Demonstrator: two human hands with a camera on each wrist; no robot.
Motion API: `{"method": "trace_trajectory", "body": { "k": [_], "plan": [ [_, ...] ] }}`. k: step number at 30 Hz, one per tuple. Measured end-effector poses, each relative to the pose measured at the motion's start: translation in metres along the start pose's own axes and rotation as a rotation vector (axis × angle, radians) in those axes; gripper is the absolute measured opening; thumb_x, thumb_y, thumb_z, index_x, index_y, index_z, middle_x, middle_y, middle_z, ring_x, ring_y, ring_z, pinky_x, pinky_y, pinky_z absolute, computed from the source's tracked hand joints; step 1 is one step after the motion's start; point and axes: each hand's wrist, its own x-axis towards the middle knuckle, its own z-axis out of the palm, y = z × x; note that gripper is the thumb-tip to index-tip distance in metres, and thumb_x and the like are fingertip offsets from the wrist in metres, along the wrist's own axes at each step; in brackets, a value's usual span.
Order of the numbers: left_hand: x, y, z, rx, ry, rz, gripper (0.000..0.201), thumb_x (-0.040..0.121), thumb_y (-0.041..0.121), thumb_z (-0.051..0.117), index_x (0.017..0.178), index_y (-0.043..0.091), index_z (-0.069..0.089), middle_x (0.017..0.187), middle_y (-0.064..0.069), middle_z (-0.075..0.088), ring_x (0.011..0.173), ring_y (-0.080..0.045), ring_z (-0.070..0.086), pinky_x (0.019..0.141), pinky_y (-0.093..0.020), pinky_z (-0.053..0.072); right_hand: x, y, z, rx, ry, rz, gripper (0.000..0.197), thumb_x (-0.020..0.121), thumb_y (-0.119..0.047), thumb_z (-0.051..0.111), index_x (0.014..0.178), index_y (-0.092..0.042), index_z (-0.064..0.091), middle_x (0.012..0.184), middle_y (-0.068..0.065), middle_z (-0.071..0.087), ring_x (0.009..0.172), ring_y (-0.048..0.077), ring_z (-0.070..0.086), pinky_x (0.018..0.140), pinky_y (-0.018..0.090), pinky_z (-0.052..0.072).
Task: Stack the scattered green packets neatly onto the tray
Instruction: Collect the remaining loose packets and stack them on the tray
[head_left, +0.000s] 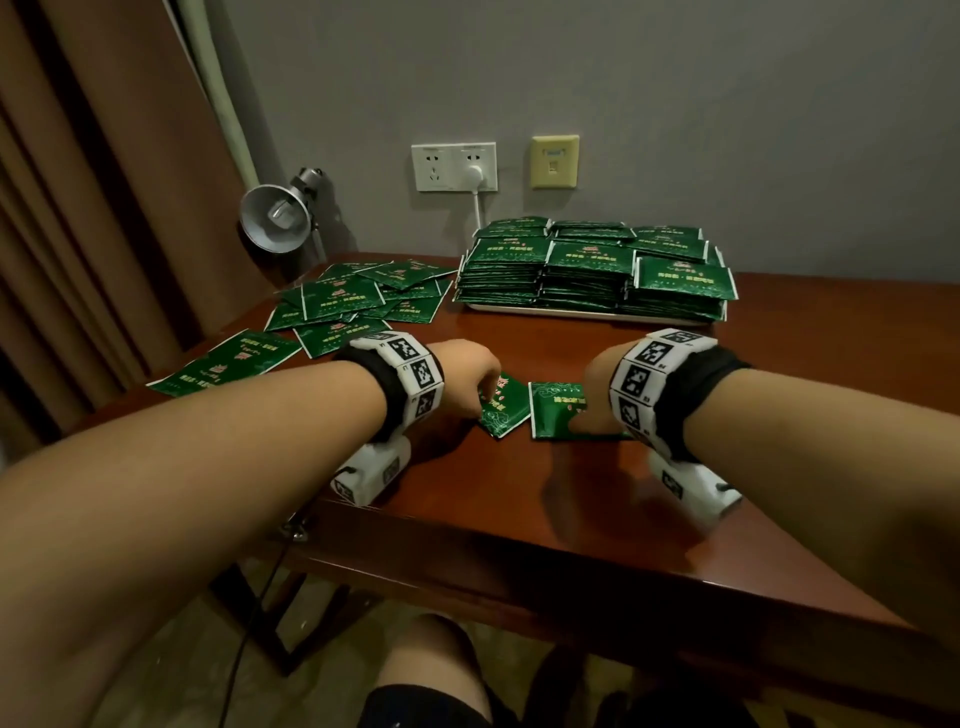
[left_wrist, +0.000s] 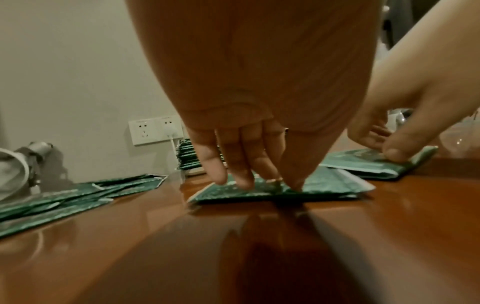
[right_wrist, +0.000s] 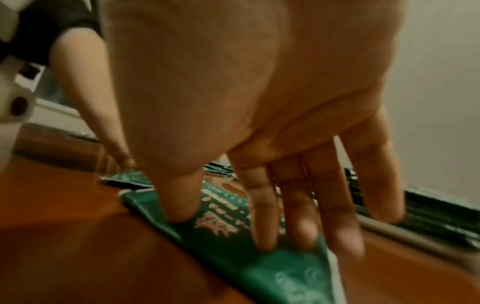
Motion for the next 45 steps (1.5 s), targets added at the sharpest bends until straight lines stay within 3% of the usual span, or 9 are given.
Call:
{"method": "trace_trajectory", "body": {
  "k": [4, 8, 13, 16, 22, 27, 32, 37, 45],
  "plan": [
    [0.004, -0.006, 0.007, -0.077, 0.01, 0.018, 0.053, 0.078, 0.033, 0.076, 0.124, 0.021, 0.053, 0.132, -0.001, 0.049, 0.12, -0.021, 0.049, 0.097, -0.037, 0.046, 0.008, -0.007, 0.001, -0.031, 0.096, -0.069, 0.07, 0.078, -0.064, 0.062, 0.122, -0.013, 0.047, 0.105, 0.004, 0.055, 0.096, 0.026, 0.059, 0.077, 0.037, 0.051],
    [0.005, -0.006, 0.008, -0.037, -0.039, -0.015, 0.084, 0.08, 0.05, 0.071, 0.149, 0.027, 0.029, 0.138, -0.003, 0.044, 0.126, -0.025, 0.043, 0.099, -0.037, 0.042, 0.002, -0.01, 0.003, -0.084, 0.043, -0.001, 0.055, 0.092, -0.061, 0.045, 0.114, -0.012, 0.056, 0.083, 0.003, 0.055, 0.077, 0.022, 0.055, 0.07, 0.032, 0.046],
    [0.007, -0.007, 0.013, 0.035, 0.038, -0.099, 0.085, 0.069, 0.069, 0.069, 0.133, 0.021, 0.042, 0.126, -0.006, 0.043, 0.118, -0.024, 0.041, 0.088, -0.037, 0.041, 0.006, 0.004, 0.009, -0.052, -0.021, 0.113, 0.069, 0.101, -0.055, 0.018, 0.124, -0.005, 0.059, 0.118, 0.012, 0.063, 0.111, 0.026, 0.059, 0.095, 0.035, 0.047],
    [0.009, -0.006, 0.014, -0.068, 0.009, -0.117, 0.092, 0.071, 0.062, 0.074, 0.141, 0.016, 0.037, 0.133, -0.007, 0.044, 0.122, -0.026, 0.044, 0.099, -0.038, 0.043, 0.002, 0.016, 0.0, -0.061, 0.037, 0.127, 0.067, 0.091, -0.07, 0.032, 0.102, -0.01, 0.061, 0.094, 0.003, 0.063, 0.09, 0.022, 0.063, 0.082, 0.035, 0.053],
    [0.007, 0.006, 0.008, -0.129, -0.031, -0.099, 0.073, 0.074, 0.053, 0.076, 0.131, 0.018, 0.047, 0.124, -0.006, 0.046, 0.111, -0.024, 0.05, 0.085, -0.032, 0.045, 0.004, 0.02, 0.006, -0.085, 0.008, -0.156, 0.093, 0.065, -0.076, 0.066, 0.14, -0.028, 0.035, 0.132, 0.0, 0.044, 0.121, 0.024, 0.042, 0.096, 0.044, 0.045],
    [0.009, 0.012, 0.017, -0.229, 0.054, -0.068, 0.062, 0.073, 0.039, 0.078, 0.116, 0.014, 0.042, 0.107, -0.006, 0.057, 0.09, -0.022, 0.06, 0.078, -0.039, 0.055, -0.004, 0.019, 0.013, -0.223, 0.024, -0.146, 0.069, 0.077, -0.081, 0.044, 0.11, -0.022, 0.055, 0.112, -0.001, 0.05, 0.107, 0.022, 0.044, 0.077, 0.037, 0.044],
    [0.013, 0.014, 0.017, -0.282, 0.061, -0.113, 0.092, 0.063, 0.056, 0.081, 0.13, 0.016, 0.032, 0.115, -0.003, 0.051, 0.097, -0.021, 0.059, 0.083, -0.041, 0.055, -0.01, 0.02, 0.026, 0.044, 0.056, -0.092, 0.059, 0.092, -0.063, 0.043, 0.119, -0.011, 0.045, 0.117, 0.009, 0.059, 0.097, 0.028, 0.056, 0.076, 0.035, 0.044],
    [0.016, 0.02, 0.006, -0.291, 0.085, -0.095, 0.106, 0.057, 0.054, 0.085, 0.136, 0.019, 0.024, 0.116, -0.004, 0.047, 0.097, -0.021, 0.058, 0.082, -0.039, 0.056, -0.015, 0.023, 0.037, 0.029, -0.048, -0.003, 0.111, 0.051, -0.091, 0.057, 0.127, -0.012, 0.038, 0.119, 0.008, 0.052, 0.107, 0.028, 0.055, 0.093, 0.047, 0.047],
    [0.021, 0.032, -0.014, -0.291, 0.172, -0.1, 0.089, 0.046, 0.063, 0.078, 0.116, 0.024, 0.039, 0.102, 0.002, 0.056, 0.084, -0.017, 0.062, 0.074, -0.042, 0.058, -0.029, 0.027, 0.036, 0.177, -0.089, -0.047, 0.096, 0.062, -0.068, 0.076, 0.125, -0.01, 0.034, 0.105, 0.006, 0.06, 0.092, 0.025, 0.061, 0.082, 0.041, 0.053]
  ]
}}
